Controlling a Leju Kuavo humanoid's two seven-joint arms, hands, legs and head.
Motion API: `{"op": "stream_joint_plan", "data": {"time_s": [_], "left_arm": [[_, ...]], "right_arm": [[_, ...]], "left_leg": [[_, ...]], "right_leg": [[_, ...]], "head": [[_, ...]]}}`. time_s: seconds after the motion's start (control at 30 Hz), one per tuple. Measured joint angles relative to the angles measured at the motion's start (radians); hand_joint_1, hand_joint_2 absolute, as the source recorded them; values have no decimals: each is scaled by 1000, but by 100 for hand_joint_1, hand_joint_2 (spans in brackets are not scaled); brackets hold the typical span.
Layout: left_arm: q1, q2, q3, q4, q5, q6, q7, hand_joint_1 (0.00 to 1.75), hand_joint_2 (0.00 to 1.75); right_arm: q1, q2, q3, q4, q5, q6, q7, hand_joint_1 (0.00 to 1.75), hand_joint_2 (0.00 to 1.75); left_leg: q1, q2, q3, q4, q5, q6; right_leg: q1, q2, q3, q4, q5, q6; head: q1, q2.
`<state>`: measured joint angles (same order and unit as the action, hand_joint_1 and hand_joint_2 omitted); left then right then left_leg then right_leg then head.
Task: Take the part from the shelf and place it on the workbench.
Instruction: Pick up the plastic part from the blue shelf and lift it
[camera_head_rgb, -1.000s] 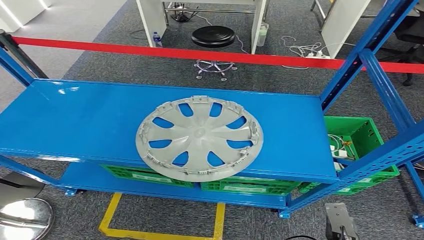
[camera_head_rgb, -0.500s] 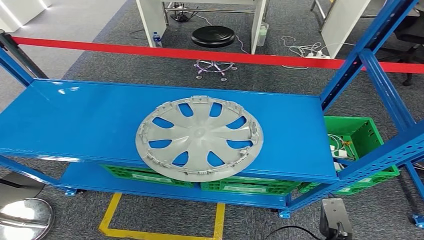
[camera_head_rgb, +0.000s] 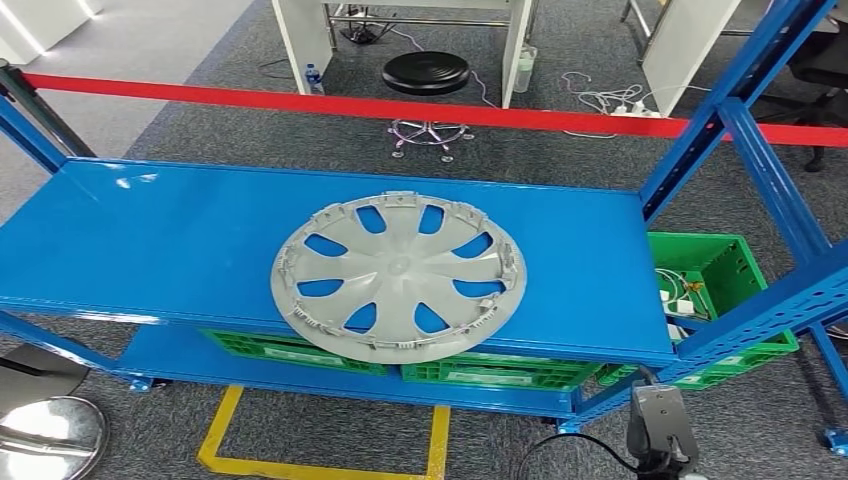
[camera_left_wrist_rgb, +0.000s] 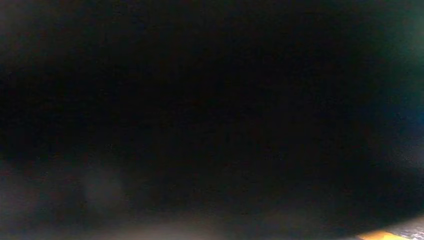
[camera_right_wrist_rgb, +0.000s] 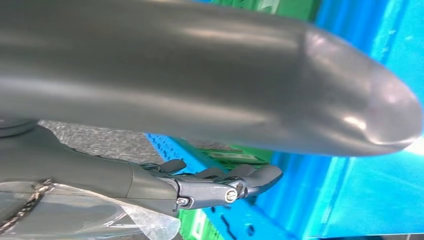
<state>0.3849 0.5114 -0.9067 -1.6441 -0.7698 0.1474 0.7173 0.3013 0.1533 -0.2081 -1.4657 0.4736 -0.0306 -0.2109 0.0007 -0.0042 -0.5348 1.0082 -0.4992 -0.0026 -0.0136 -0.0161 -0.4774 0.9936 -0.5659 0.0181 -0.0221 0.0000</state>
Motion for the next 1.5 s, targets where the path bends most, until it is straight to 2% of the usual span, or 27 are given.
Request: {"op": "stream_joint_plan", "data": {"time_s": [0.67, 0.9, 1.17, 1.3, 1.5], "left_arm": [[-32, 9, -46, 26, 22, 10, 1, 0, 0], [-45, 6, -55, 34, 25, 4, 0, 0, 0], [-85, 6, -95, 55, 47, 16, 0, 0, 0], [-109, 8, -127, 71, 78, 50, 0, 0, 0], [-127, 17, -173, 87, 115, 125, 0, 0, 0]], "right_arm": [[-9, -106, 263, -116, -150, -79, -7, 0, 0], [-23, -135, 325, -146, -172, -97, -18, 0, 0], [-42, -189, 425, -236, -178, -164, -51, 0, 0], [-54, -218, 479, -290, -134, -210, -66, 0, 175], [-81, -267, 561, -354, 49, -292, -52, 0, 175]], "left_leg": [[0, 0, 1, 0, 0, 0], [0, 0, 1, 0, 0, 0], [0, 0, 1, 0, 0, 0], [0, 0, 1, 0, 0, 0], [0, 0, 0, 0, 0, 0]], "right_leg": [[0, 0, 6, 0, 0, 0], [0, 0, 6, 0, 0, 0], [0, 0, 6, 0, 0, 0], [0, 0, 6, 0, 0, 0], [0, 0, 6, 0, 0, 0]], "head": [[0, 0], [0, 0], [0, 0], [0, 0], [0, 0]]}}
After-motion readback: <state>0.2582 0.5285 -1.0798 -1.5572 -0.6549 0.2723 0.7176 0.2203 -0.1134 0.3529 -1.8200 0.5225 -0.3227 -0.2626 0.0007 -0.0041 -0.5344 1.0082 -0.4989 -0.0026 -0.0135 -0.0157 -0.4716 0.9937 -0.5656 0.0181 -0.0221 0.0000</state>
